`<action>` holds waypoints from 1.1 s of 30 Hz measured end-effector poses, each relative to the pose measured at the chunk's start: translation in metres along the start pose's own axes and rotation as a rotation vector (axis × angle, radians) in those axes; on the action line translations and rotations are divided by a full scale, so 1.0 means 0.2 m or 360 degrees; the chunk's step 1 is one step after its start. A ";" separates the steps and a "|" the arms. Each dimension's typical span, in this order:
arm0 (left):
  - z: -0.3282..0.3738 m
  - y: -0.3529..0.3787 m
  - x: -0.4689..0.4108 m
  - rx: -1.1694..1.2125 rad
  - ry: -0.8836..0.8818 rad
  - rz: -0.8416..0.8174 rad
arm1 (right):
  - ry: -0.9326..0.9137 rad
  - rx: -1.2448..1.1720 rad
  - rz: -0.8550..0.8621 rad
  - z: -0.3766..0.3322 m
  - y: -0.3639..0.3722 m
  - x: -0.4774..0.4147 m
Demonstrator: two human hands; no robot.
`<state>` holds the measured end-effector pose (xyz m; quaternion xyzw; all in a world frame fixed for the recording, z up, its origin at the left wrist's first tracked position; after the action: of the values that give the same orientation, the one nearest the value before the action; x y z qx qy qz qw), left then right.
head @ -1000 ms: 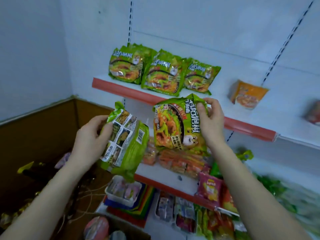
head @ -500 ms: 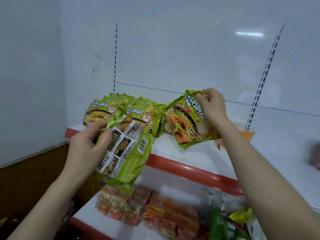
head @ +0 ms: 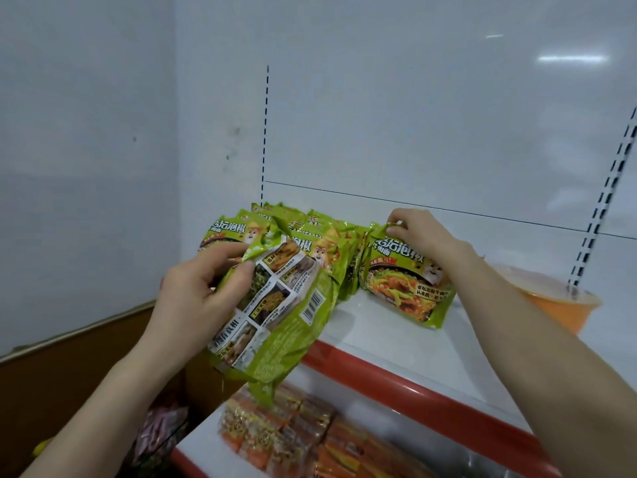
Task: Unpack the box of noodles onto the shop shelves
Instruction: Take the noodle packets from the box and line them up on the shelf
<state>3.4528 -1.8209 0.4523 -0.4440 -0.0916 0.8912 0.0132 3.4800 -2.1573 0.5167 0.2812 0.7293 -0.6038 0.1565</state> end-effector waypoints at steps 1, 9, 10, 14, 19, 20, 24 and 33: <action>-0.01 0.00 -0.01 -0.0016 0.0007 0.0011 | -0.0019 0.0024 -0.0026 0.00 0.02 -0.02; -0.07 0.02 -0.07 0.0042 0.0013 -0.0018 | -0.0137 0.0529 0.0041 -0.01 0.20 -0.16; -0.08 0.02 -0.08 0.0038 0.0006 -0.0007 | -0.0120 0.0594 0.0054 -0.01 0.22 -0.18; -0.12 0.06 -0.12 -0.0022 0.0018 0.0050 | -0.0009 0.0750 0.0157 0.00 0.23 -0.19; -0.13 0.15 -0.15 0.0041 0.0073 0.0024 | -0.0205 0.0623 0.0340 0.08 0.17 -0.12; -0.13 0.16 -0.16 0.0055 0.0086 0.0008 | -0.0276 0.0664 0.0274 0.09 0.17 -0.11; -0.13 0.21 -0.17 0.0059 0.0129 -0.0024 | -0.0171 0.0928 -0.0005 0.19 0.19 -0.05; -0.17 0.24 -0.20 0.0101 0.0102 -0.0022 | 0.0059 0.0787 0.0289 0.25 0.27 -0.01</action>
<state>3.5067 -1.8663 0.4548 -0.4709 -0.0659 0.8789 0.0364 3.5089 -2.2010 0.4644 0.3860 0.5340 -0.7421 0.1232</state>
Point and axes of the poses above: each hand's wrist, its own x-axis away from the middle knuckle, its own y-axis out of the palm, z = x × y, the point moved 2 cm from there along -x, towards the middle knuckle, and after that the axes turned 5 degrees about z, right-handed, at the moved point
